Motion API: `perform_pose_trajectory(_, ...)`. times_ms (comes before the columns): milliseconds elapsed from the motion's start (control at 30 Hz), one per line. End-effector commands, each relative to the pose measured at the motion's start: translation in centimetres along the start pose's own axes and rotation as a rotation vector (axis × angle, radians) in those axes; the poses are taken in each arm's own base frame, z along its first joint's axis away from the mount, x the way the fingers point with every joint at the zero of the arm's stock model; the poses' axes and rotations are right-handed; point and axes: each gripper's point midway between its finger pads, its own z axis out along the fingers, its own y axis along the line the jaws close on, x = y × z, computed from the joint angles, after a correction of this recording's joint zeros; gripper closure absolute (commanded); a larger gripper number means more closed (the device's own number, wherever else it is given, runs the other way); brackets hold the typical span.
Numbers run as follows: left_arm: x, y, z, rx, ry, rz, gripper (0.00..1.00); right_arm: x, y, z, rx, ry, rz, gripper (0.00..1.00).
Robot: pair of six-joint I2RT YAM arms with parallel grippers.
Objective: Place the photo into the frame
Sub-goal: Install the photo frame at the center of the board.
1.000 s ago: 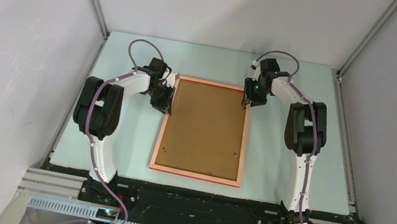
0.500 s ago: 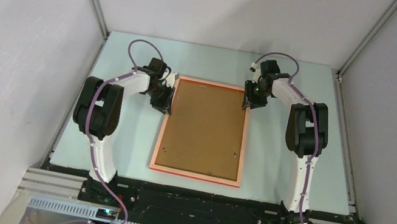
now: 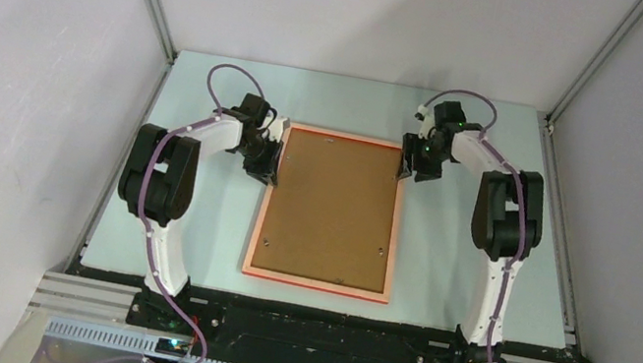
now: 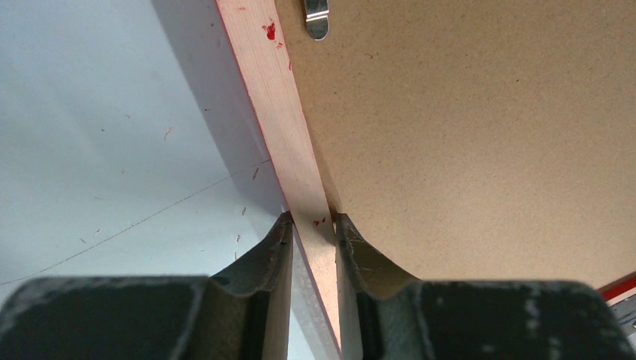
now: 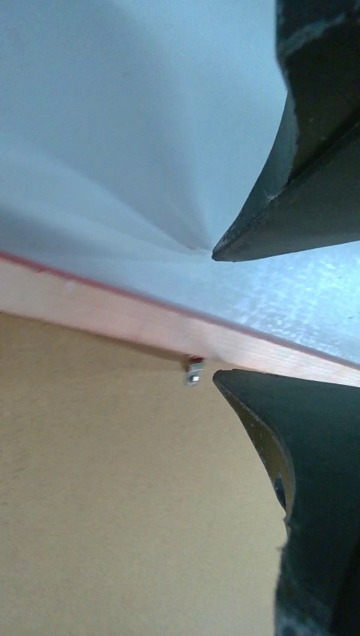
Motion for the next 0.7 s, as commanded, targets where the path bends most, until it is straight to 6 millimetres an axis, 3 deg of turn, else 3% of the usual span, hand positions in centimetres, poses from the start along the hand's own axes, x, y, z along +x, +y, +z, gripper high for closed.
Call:
perform_pose_trajectory(0, 3.9, 0.5, 0.1, -0.009, 0.134, -0.042, 1.0, -2.3, 1.3, -5.3, -0.095, -0.136, 0.025, 0.39)
perform_pose_trajectory(100, 3.7, 0.7, 0.0, -0.014, 0.129, -0.047, 1.0, -1.2, 2.0, -6.5, -0.132, -0.143, 0.01, 0.38)
perform_pose_trajectory(233, 3.4, 0.8, 0.0, -0.016, 0.121, -0.052, 1.0, 2.2, 3.0, -7.5, -0.158, -0.1, -0.024, 0.37)
perform_pose_trajectory(433, 2.7, 1.0, -0.5, -0.016, 0.097, -0.056, 1.0, 9.7, 4.1, -7.4, -0.157, 0.045, -0.119, 0.35)
perform_pose_trajectory(667, 2.5, 0.9, -0.5, -0.002, 0.095, -0.06, 1.0, 13.9, 6.2, -7.2, -0.131, 0.118, -0.28, 0.32)
